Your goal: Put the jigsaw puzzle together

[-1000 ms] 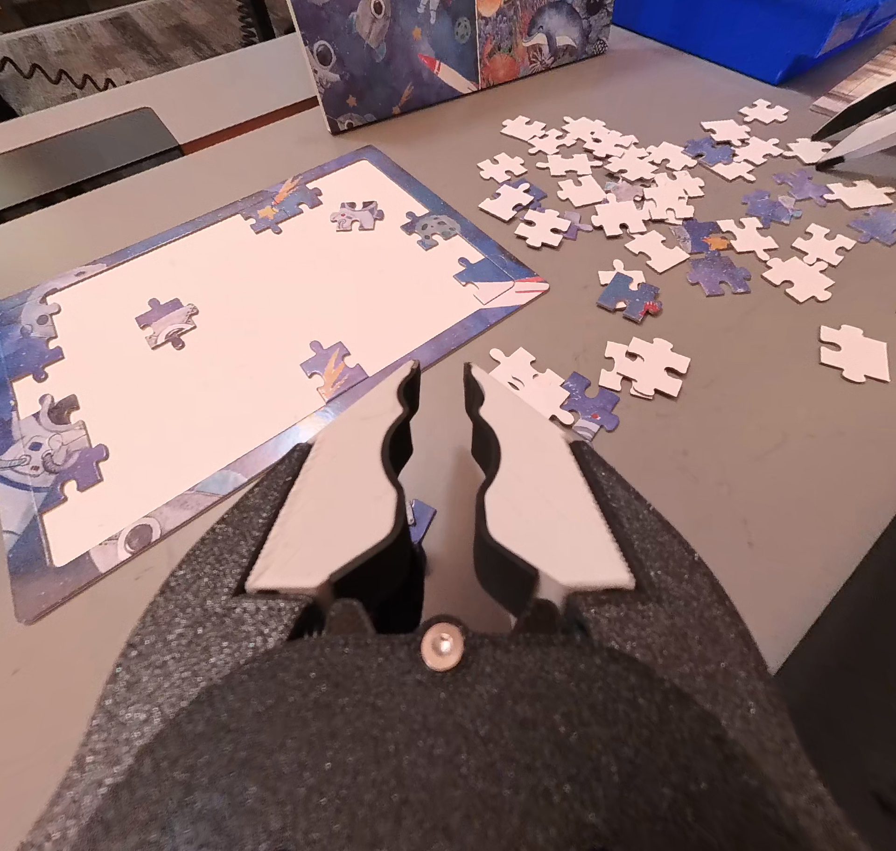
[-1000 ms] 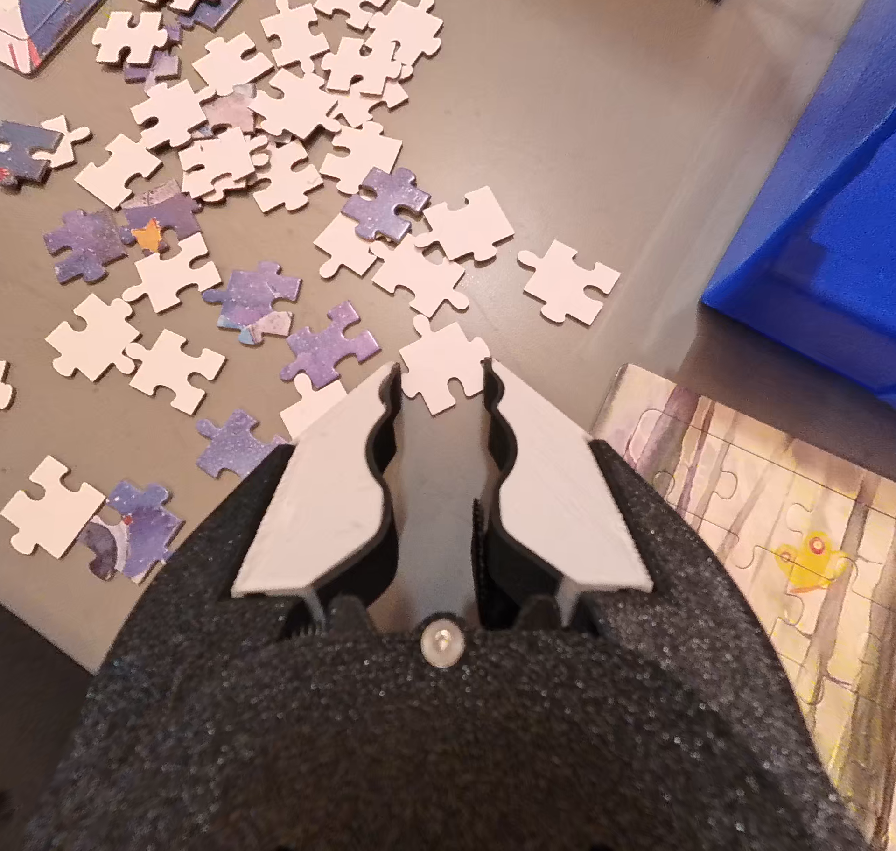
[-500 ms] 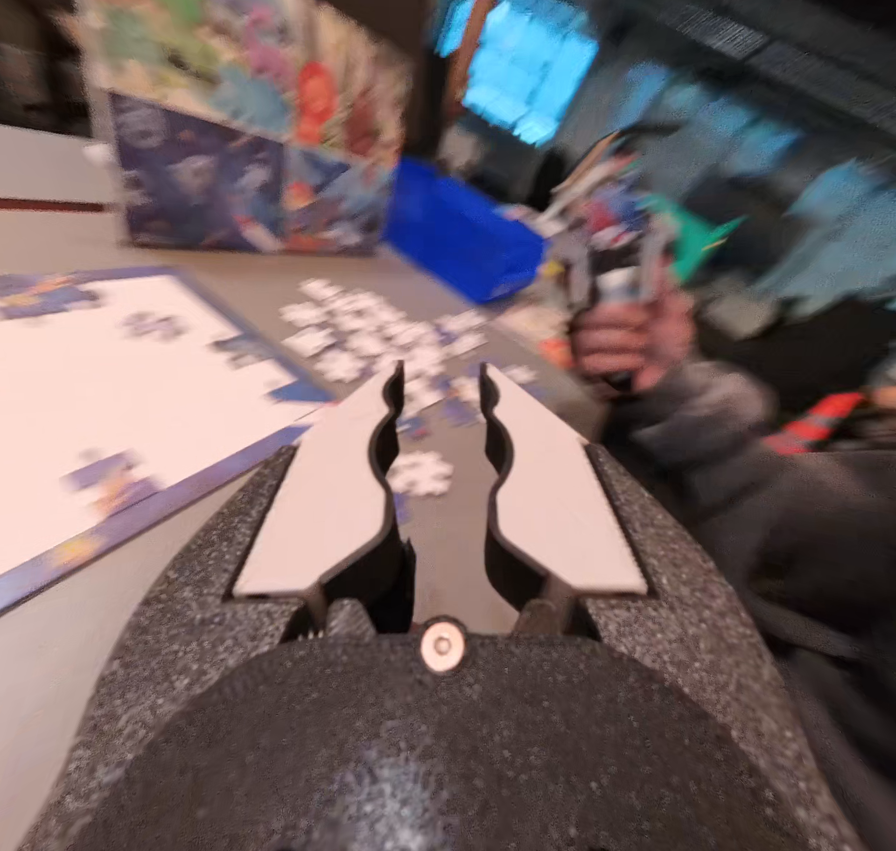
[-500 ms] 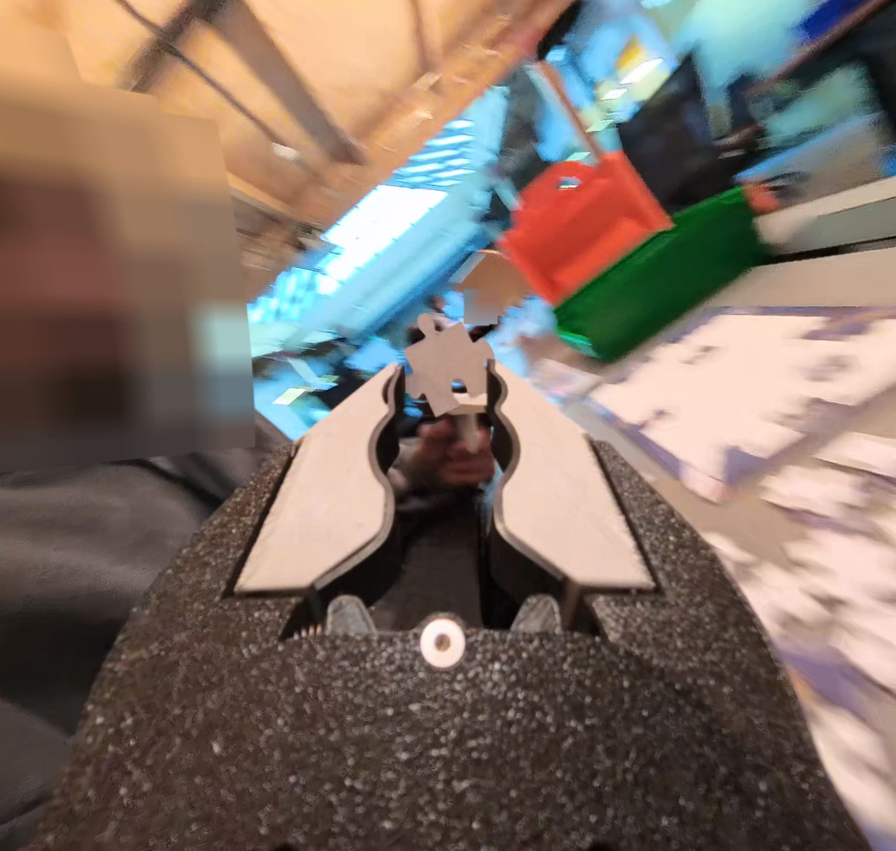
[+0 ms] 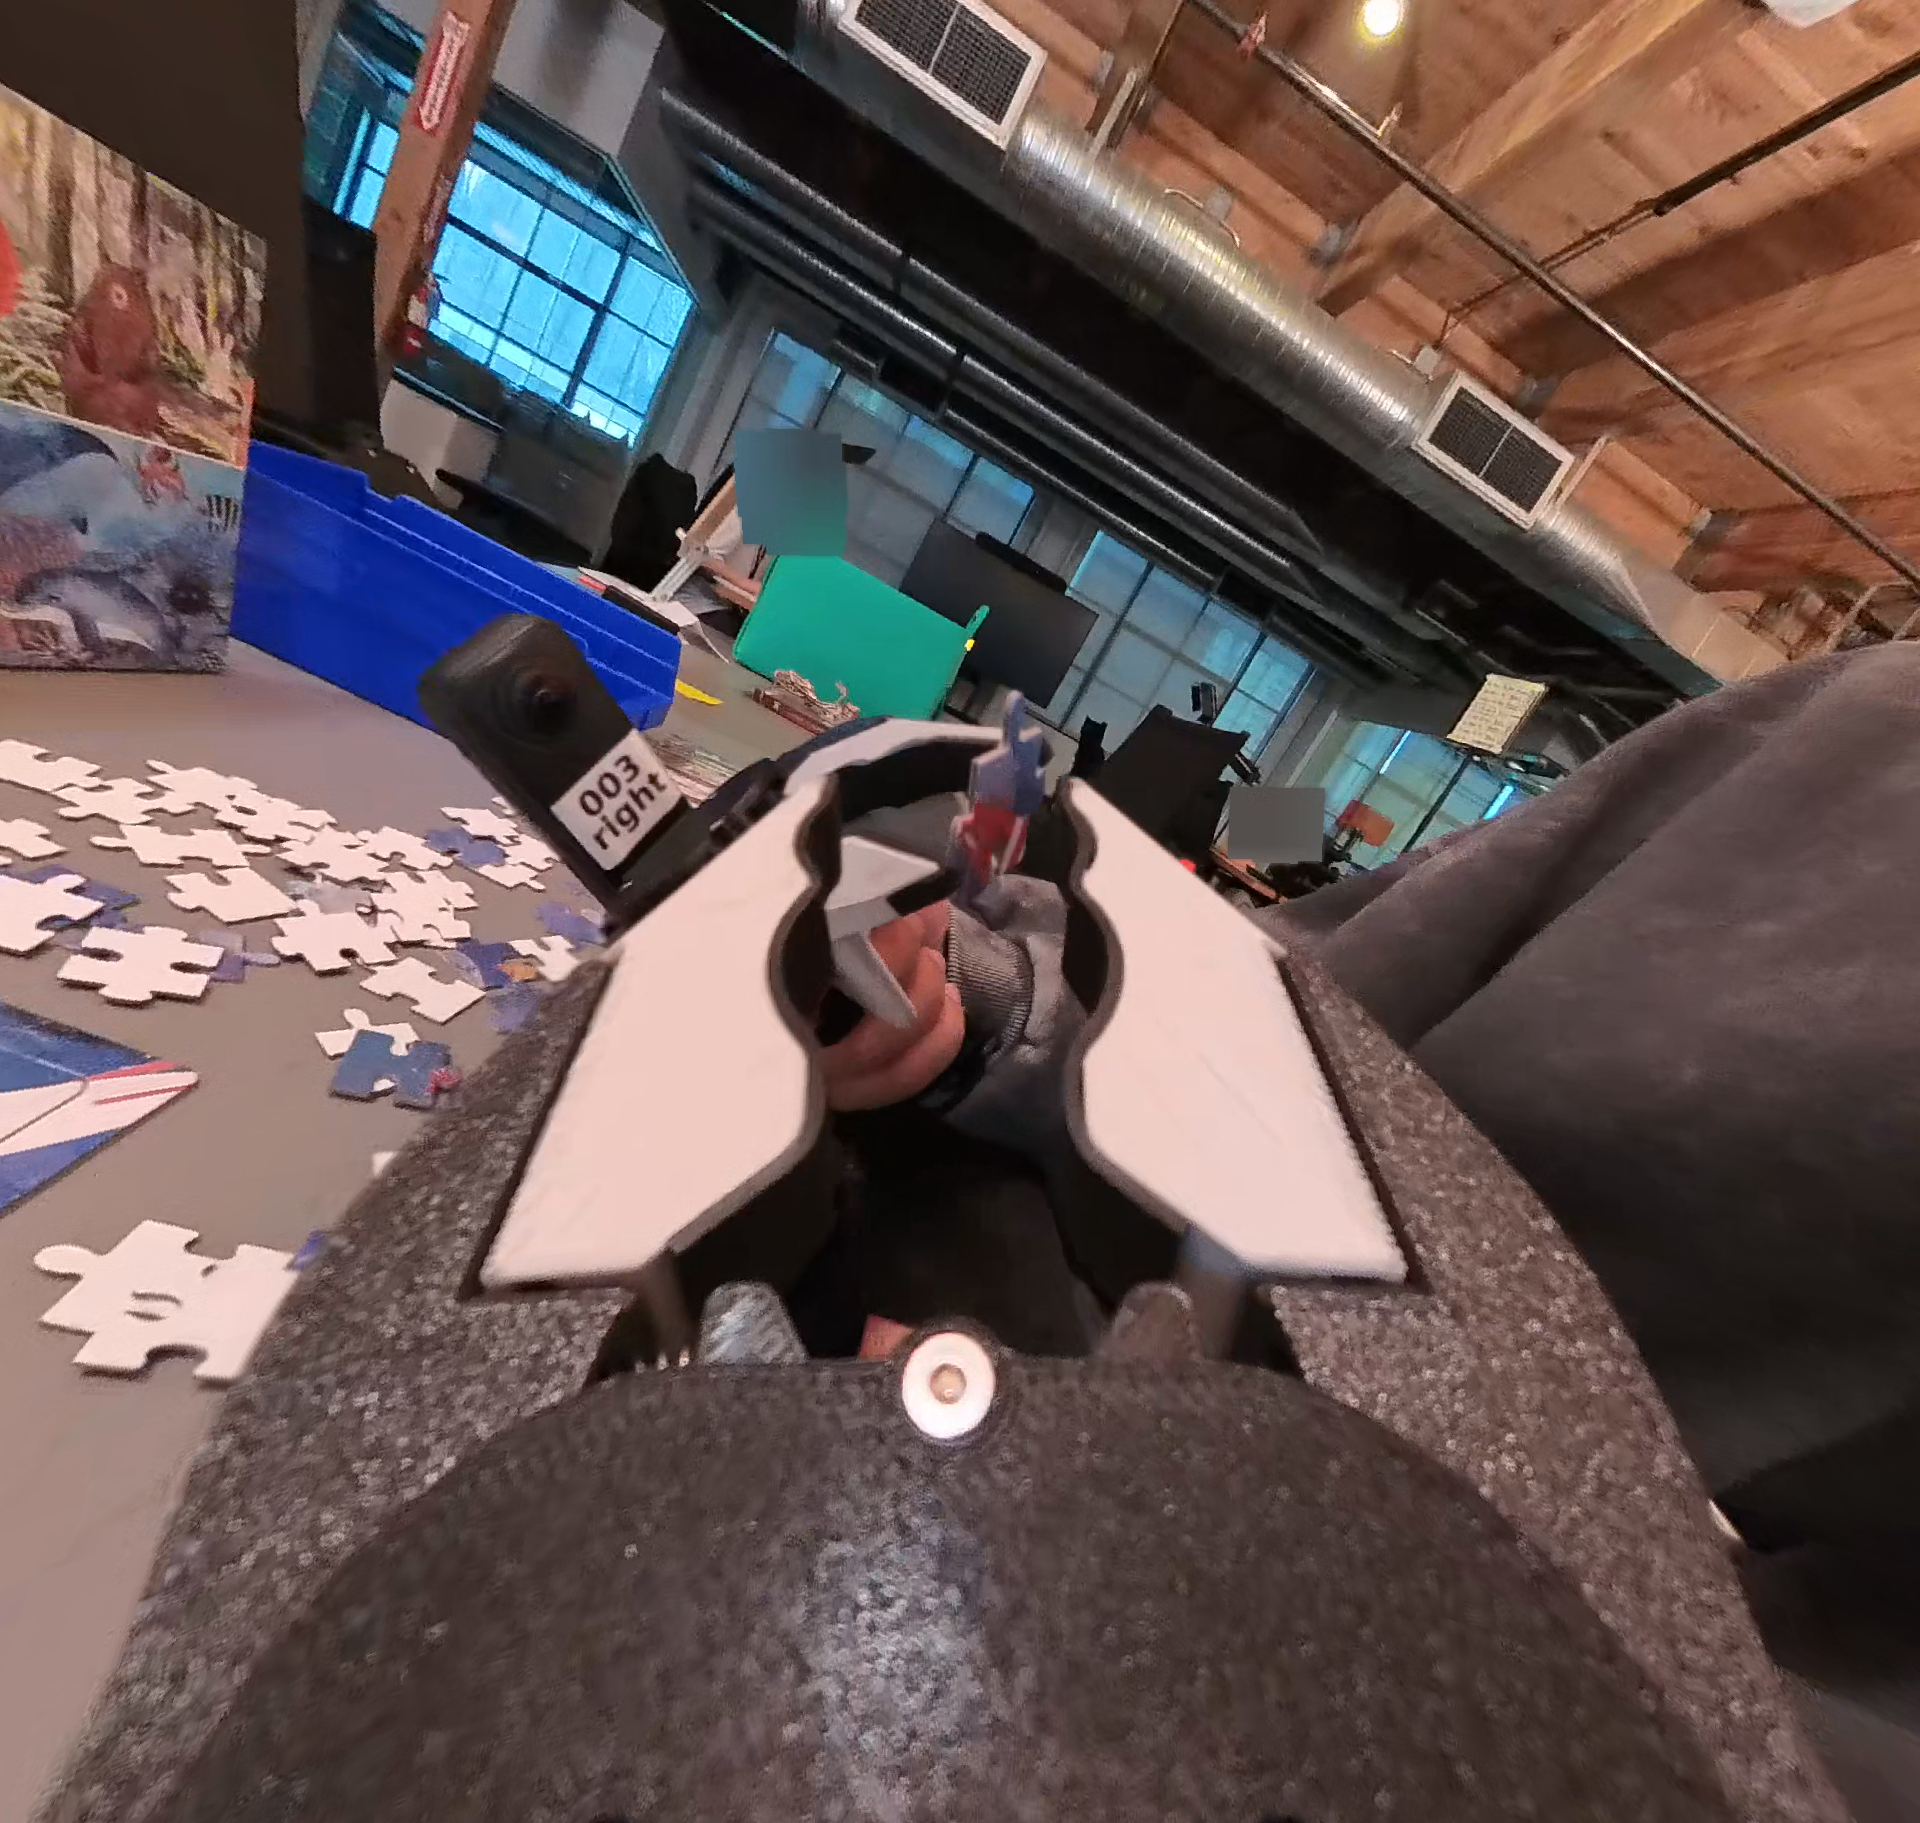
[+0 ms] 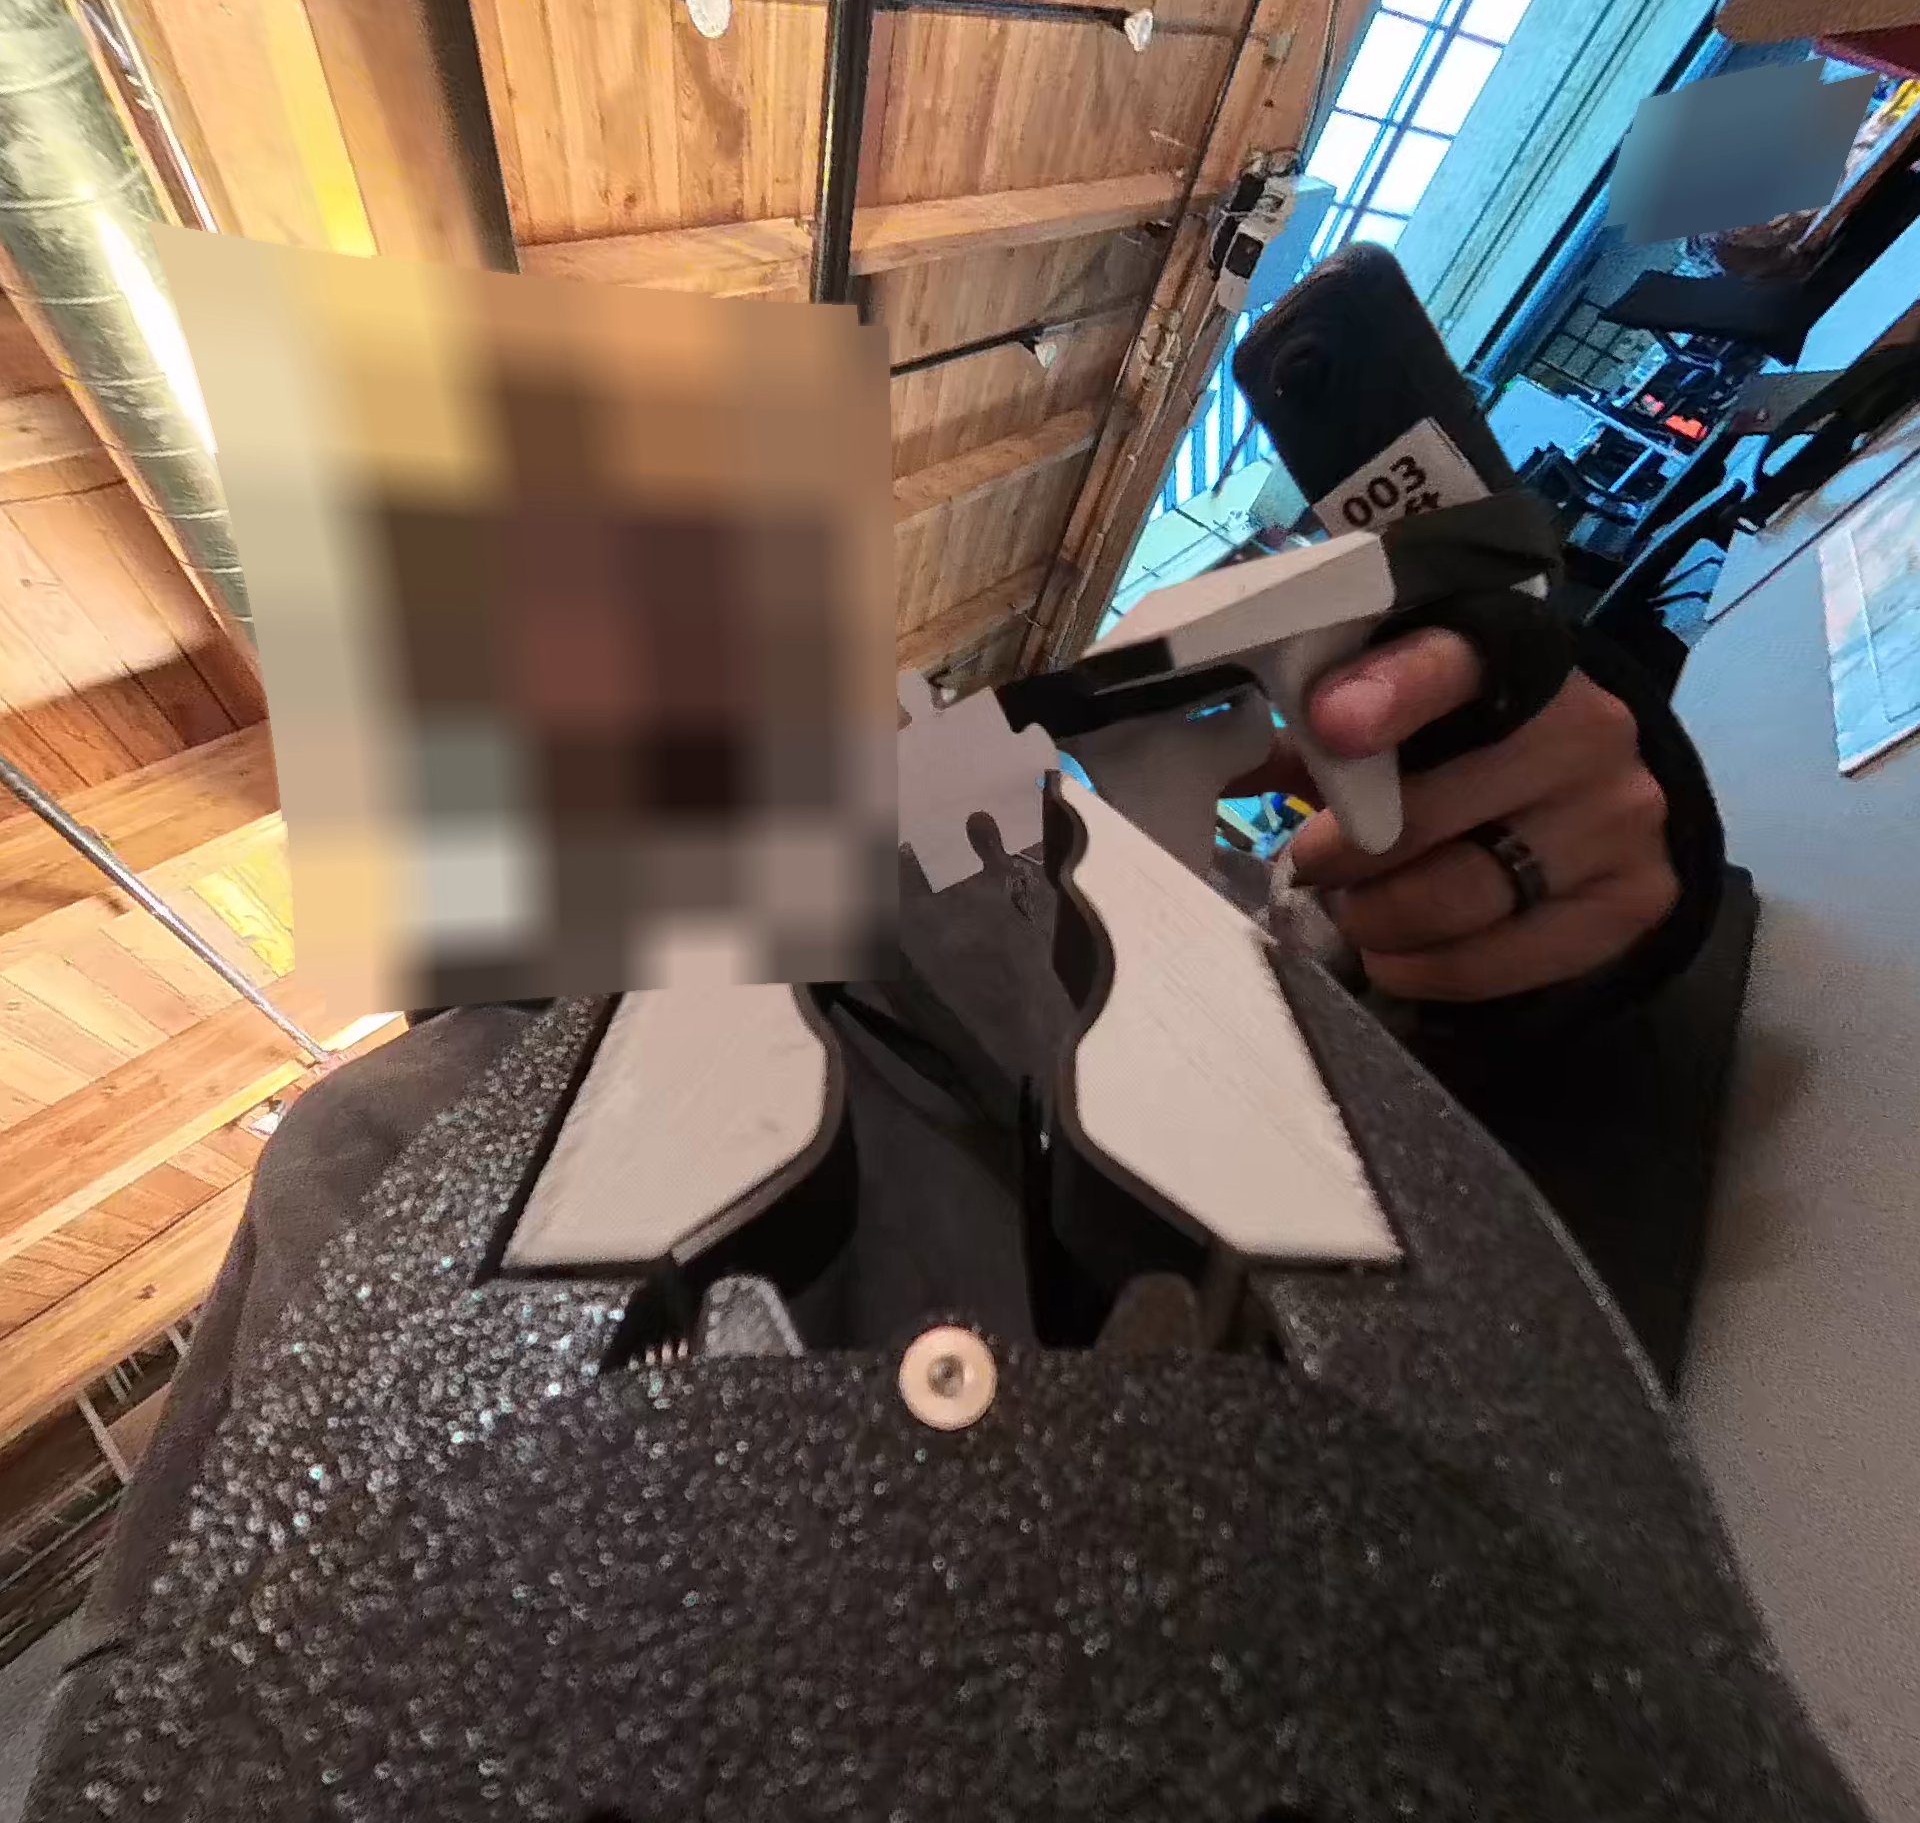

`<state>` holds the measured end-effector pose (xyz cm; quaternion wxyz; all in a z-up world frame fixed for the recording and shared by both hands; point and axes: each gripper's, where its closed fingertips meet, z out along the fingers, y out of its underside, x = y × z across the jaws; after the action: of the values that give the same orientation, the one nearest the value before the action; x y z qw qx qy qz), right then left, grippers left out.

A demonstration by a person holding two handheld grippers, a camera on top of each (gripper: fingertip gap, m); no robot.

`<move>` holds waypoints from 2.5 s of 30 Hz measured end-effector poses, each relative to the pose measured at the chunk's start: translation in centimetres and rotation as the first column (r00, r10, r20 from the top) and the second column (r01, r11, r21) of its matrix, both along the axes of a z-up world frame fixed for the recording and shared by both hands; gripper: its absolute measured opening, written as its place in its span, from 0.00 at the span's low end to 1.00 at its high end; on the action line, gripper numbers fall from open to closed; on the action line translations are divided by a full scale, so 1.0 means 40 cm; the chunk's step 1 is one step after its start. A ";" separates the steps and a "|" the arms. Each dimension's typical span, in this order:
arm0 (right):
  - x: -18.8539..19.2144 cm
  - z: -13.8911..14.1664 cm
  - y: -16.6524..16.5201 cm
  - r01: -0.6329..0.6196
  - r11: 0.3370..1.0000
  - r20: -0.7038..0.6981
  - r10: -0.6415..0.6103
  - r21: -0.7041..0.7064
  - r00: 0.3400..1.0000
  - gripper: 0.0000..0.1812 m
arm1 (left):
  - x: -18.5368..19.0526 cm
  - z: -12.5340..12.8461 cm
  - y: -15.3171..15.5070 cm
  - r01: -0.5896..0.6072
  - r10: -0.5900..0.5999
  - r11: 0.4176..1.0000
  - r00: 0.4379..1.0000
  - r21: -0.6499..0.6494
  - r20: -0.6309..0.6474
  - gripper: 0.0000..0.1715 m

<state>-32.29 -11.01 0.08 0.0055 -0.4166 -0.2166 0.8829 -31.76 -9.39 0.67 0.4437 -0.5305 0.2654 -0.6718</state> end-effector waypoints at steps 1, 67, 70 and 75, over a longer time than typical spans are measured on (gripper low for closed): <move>-0.003 -0.004 -0.004 0.000 1.000 0.007 0.000 0.008 1.000 0.19 | 0.001 0.000 -0.004 0.010 -0.010 1.000 1.000 0.001 0.001 0.20; 0.151 -0.204 0.417 0.542 0.648 0.453 -0.762 0.535 0.463 0.09 | -0.058 -0.310 0.413 -0.381 -0.135 0.809 0.621 -0.448 -0.772 0.01; 0.157 -0.211 0.419 0.541 0.644 0.459 -0.765 0.541 0.452 0.09 | -0.061 -0.369 0.465 -0.406 -0.194 0.772 0.582 -0.489 -0.789 0.01; 0.162 -0.203 0.423 0.545 0.637 0.449 -0.771 0.544 0.452 0.08 | -0.059 -0.407 0.498 -0.429 -0.230 0.753 0.539 -0.499 -0.810 0.01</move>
<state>-25.81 5.90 -8.05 0.3451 -0.7376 -0.1630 0.5570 -34.12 10.52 -15.62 0.0892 -0.9173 0.1600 -0.3537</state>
